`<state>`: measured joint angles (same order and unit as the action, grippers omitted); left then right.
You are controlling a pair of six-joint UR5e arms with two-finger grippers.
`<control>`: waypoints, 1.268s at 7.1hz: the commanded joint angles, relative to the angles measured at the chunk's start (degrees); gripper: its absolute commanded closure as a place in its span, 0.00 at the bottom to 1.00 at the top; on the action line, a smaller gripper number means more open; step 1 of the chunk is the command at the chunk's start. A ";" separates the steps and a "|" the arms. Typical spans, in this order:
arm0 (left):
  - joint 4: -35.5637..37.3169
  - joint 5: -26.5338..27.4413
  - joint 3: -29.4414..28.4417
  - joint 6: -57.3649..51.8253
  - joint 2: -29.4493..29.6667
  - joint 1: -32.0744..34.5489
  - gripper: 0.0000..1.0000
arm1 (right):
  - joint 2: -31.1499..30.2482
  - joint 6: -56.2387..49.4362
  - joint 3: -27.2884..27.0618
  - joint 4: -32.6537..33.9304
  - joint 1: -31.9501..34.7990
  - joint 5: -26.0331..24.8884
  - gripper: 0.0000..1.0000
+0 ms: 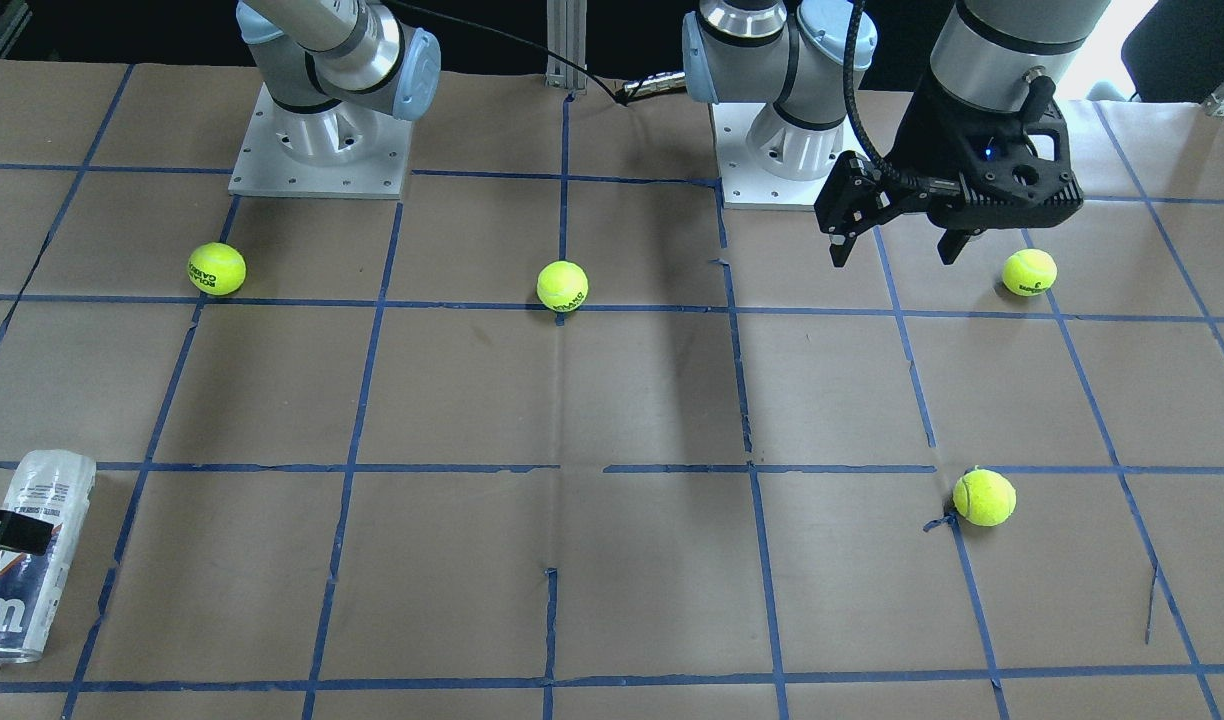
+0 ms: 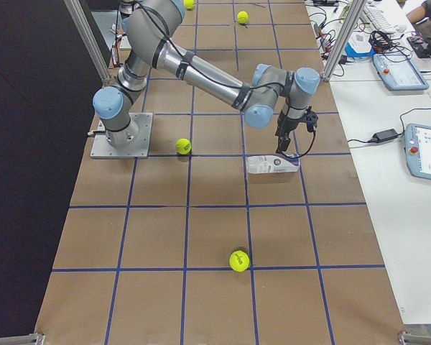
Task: Lift up tennis ball bucket
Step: 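Move the right gripper to the Wilson can and close around it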
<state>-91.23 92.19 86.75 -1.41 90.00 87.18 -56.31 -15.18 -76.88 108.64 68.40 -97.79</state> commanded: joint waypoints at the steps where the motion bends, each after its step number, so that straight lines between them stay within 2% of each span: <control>1: 0.00 -0.08 0.00 0.00 0.00 0.00 0.00 | 3.66 -1.79 -0.90 3.85 -1.42 -1.26 0.00; 4: 0.00 0.00 0.00 0.00 0.00 0.00 0.00 | 6.04 -1.61 -2.13 3.77 -1.43 -0.56 0.00; 5: 0.00 -0.08 0.00 0.00 0.00 0.00 0.00 | 5.95 -1.78 -2.92 4.29 -2.04 2.66 0.06; 6: 0.00 -0.08 0.00 0.00 0.00 0.00 0.00 | 5.69 -1.79 -3.18 4.56 -2.56 2.95 0.12; 7: 0.00 0.00 0.00 0.00 0.00 0.00 0.00 | 5.34 -2.31 -3.71 4.04 -2.66 2.96 0.24; 8: 0.00 -0.08 0.00 0.00 0.00 0.00 0.00 | 4.21 -6.49 -3.54 4.12 -2.57 3.22 0.29; 9: 0.00 -0.08 0.00 0.00 0.00 0.00 0.00 | 2.19 -7.14 -3.71 3.34 -1.96 4.96 0.25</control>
<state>-91.23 92.13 86.75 -1.41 90.00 87.19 -52.17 -20.43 -80.44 112.59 65.99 -94.28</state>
